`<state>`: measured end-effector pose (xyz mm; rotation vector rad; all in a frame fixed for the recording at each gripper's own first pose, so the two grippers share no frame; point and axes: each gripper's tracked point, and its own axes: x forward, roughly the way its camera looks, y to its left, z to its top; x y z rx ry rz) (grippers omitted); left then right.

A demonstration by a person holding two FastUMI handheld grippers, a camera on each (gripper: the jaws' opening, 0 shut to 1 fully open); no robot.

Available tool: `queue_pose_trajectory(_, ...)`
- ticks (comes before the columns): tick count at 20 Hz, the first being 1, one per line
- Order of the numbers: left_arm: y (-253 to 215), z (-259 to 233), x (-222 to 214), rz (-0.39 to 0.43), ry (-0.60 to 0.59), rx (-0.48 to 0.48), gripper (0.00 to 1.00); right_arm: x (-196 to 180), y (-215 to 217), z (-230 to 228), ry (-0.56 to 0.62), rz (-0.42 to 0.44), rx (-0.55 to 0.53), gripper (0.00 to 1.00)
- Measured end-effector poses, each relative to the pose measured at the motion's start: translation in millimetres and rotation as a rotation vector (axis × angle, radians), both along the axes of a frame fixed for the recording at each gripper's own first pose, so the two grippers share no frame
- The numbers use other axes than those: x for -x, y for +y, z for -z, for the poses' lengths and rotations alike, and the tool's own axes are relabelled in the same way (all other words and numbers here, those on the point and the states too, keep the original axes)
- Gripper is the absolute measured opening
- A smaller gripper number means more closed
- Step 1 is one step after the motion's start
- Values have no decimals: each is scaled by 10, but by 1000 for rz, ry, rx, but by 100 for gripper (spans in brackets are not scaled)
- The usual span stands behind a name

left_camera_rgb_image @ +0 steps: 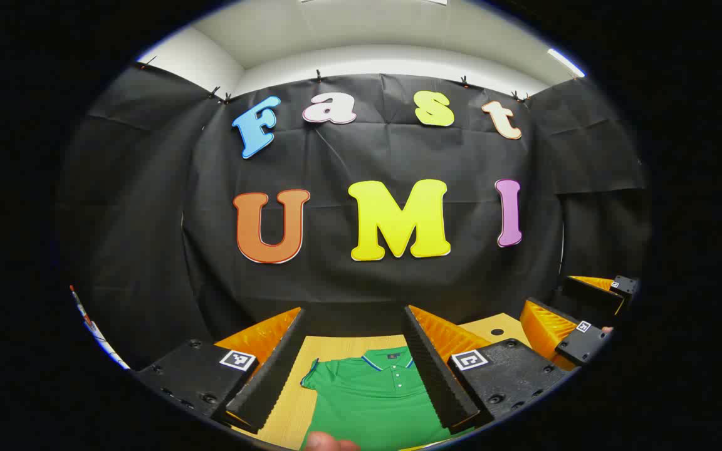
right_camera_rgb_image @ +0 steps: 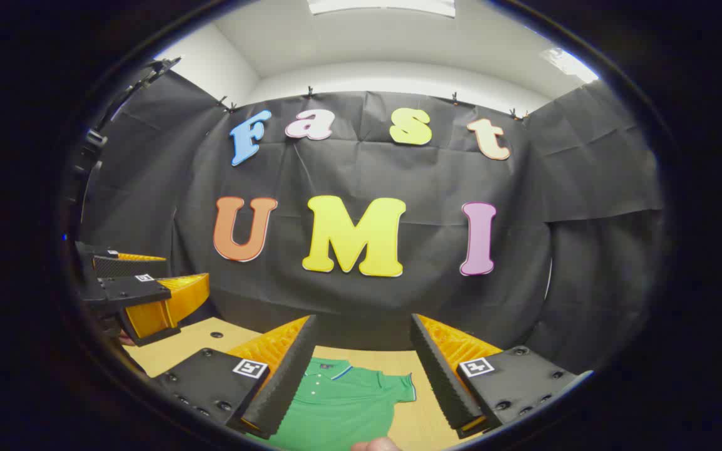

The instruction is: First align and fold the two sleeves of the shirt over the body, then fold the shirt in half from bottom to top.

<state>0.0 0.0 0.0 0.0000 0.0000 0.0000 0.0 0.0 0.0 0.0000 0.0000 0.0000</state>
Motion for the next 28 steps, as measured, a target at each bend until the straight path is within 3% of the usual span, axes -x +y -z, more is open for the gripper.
queue_pose_trajectory(7, -7, 67, -84, -9, 14, 22, 97, -94, -178, 10, 11, 30, 3, 92)
queue_pose_trajectory(28, -131, 109, -142, -18, 9, 47, 98, -280, -348, -41, 7, -11, -4, 95)
